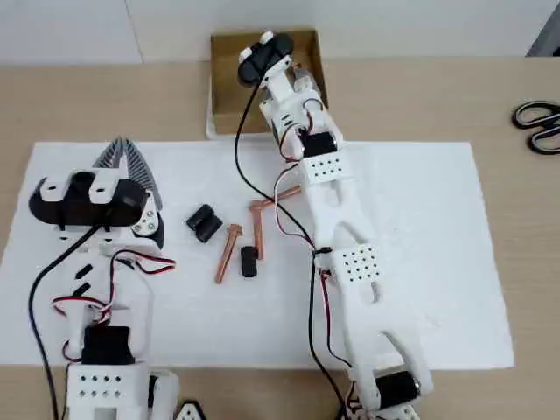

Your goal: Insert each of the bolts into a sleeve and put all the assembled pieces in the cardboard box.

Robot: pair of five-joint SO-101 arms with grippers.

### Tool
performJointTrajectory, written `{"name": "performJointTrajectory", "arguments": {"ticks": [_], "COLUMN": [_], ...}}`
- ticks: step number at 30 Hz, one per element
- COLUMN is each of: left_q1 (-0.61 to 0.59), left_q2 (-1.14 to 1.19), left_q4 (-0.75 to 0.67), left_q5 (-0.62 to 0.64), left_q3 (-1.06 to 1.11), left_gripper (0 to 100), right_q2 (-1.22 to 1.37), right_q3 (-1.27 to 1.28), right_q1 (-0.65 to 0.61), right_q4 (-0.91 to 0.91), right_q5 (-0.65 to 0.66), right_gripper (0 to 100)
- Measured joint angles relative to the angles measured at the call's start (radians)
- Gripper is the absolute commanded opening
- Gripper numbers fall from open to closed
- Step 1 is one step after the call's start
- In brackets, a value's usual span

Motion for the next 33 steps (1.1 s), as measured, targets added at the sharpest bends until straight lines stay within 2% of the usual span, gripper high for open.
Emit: {"name": "performJointTrajectory", "arguments": {"ticks": [5,11,20,30,33], "left_q1": [0.0,0.0,0.0,0.0,0.0], "left_q2": [0.0,0.0,0.0,0.0,0.0], "left_q4": [0.0,0.0,0.0,0.0,0.0], "left_q5": [0.0,0.0,0.0,0.005,0.009], "left_q3": [0.0,0.0,0.0,0.0,0.0], "left_gripper": [0,0,0,0,0], "right_q2": [0.0,-0.138,-0.565,-1.171,-1.293], "right_q3": [-0.055,-0.1,-0.109,-0.138,-0.143], "right_q1": [0.0,0.002,-0.015,-0.147,-0.143], "right_q4": [0.023,0.186,0.531,0.97,1.025], "right_q5": [0.0,0.0,-0.18,-0.189,-0.189], "right_gripper": [19.1,19.1,19.1,19.1,19.1]}}
